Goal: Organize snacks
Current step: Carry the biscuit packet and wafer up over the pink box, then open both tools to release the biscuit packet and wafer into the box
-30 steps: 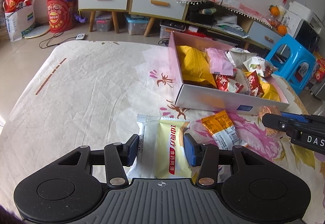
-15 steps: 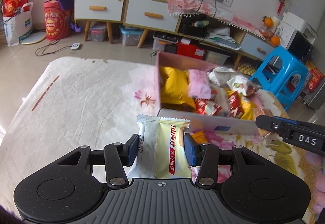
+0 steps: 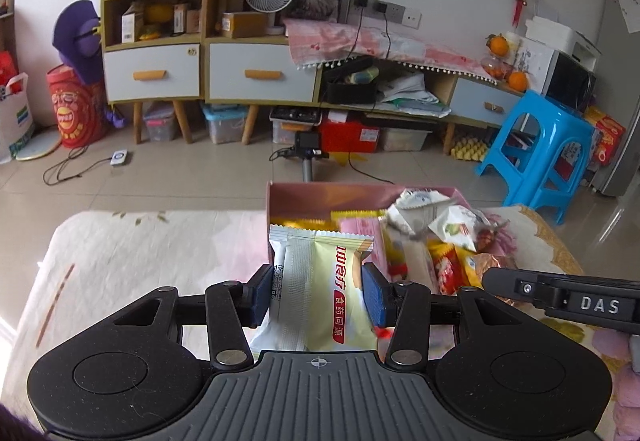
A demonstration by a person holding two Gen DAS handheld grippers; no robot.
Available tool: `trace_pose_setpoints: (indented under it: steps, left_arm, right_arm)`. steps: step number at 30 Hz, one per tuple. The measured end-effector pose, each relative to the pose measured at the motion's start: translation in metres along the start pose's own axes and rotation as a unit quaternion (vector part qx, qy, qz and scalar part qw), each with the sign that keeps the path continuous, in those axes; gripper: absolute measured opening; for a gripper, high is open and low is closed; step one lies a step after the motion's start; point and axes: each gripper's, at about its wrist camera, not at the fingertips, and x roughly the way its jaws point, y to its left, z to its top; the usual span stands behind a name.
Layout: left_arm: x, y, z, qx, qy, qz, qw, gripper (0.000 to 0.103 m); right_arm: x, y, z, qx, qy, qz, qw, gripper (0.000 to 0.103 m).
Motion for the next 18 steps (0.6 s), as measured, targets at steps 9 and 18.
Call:
trace_pose_setpoints:
  steps: [9, 18]
  left_arm:
    - [0.051, -0.004, 0.028, 0.02, -0.005, 0.016, 0.9997, 0.044]
    - [0.09, 0.008, 0.031, 0.024, 0.026, 0.004, 0.9994, 0.044]
  right_arm:
    - [0.033, -0.001, 0.021, -0.008, -0.016, 0.001, 1.0, 0.026]
    - [0.058, -0.013, 0.022, -0.007, -0.012, -0.003, 1.0, 0.026]
